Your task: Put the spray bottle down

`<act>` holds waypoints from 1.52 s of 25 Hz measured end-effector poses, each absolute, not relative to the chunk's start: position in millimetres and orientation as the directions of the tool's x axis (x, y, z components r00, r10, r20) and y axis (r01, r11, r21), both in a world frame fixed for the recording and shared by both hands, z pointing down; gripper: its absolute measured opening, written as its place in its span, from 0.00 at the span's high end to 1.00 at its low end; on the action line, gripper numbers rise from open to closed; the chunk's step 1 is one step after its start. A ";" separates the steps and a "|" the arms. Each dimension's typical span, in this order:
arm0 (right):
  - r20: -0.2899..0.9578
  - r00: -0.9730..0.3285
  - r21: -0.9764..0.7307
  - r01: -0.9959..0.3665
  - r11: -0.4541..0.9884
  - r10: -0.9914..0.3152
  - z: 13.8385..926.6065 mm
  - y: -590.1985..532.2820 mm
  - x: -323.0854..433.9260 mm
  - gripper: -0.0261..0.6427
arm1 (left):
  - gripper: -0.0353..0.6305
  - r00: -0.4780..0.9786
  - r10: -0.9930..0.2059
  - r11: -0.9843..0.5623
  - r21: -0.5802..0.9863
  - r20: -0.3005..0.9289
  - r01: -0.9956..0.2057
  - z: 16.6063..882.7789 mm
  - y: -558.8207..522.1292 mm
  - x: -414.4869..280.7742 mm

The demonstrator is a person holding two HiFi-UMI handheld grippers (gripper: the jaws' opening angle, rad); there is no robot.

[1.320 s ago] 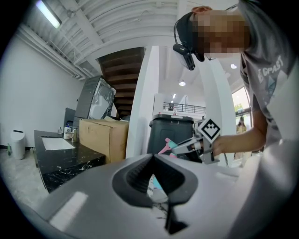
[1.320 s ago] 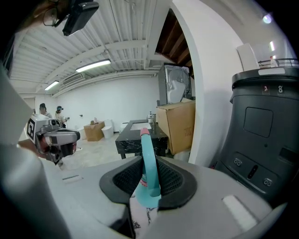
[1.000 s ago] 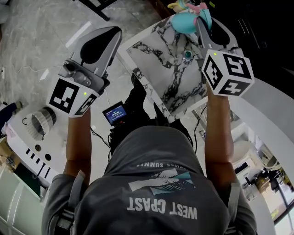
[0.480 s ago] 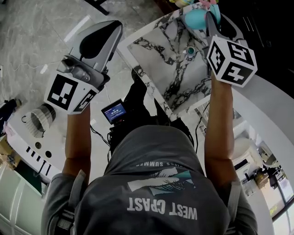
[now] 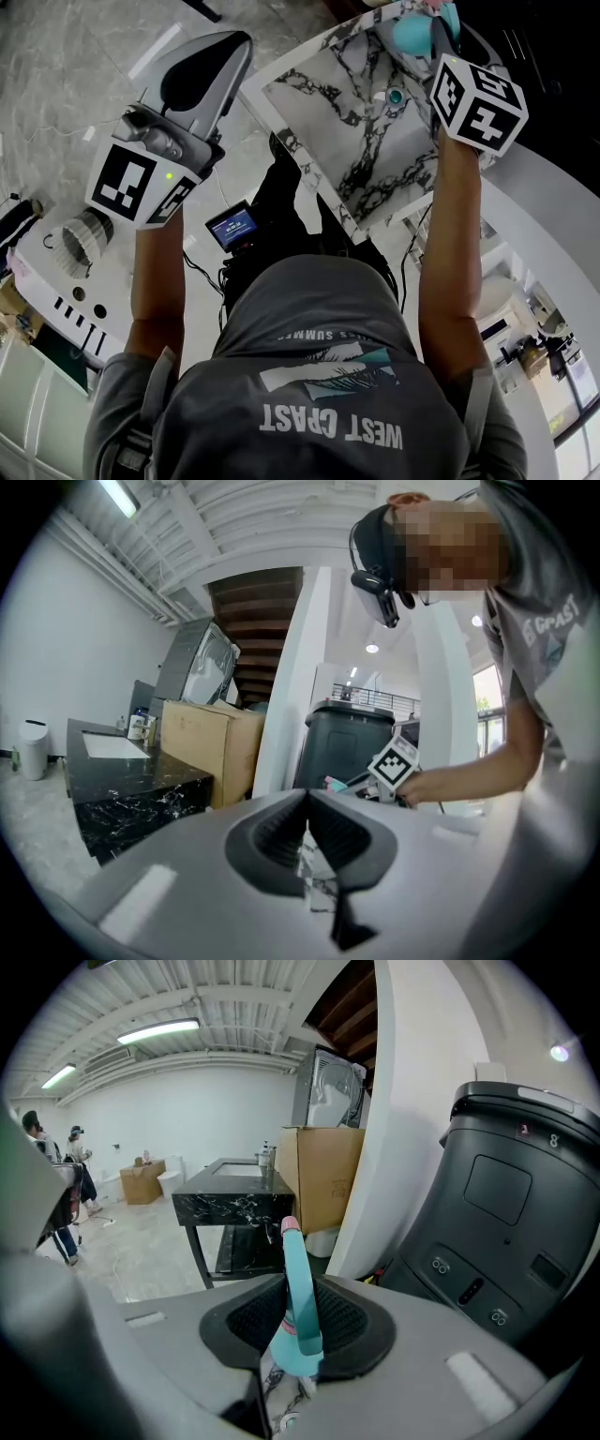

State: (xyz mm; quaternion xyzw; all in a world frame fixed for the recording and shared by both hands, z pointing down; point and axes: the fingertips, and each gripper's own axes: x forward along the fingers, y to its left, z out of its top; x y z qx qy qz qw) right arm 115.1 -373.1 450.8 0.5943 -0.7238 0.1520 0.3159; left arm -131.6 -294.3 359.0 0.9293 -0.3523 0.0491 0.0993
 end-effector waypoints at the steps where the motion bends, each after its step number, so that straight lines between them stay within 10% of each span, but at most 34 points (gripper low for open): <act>1: 0.641 -0.088 0.156 -0.958 0.241 -0.763 454.0 -373.9 117.4 0.83 | 0.94 0.747 -0.645 -0.732 0.151 0.162 -0.664 360.7 -294.2 -132.0; 38: 0.644 0.003 0.137 -0.984 0.112 -0.765 485.5 -405.3 156.8 0.77 | 0.94 0.743 -0.646 -0.722 0.174 0.176 -0.670 379.1 -299.7 -134.5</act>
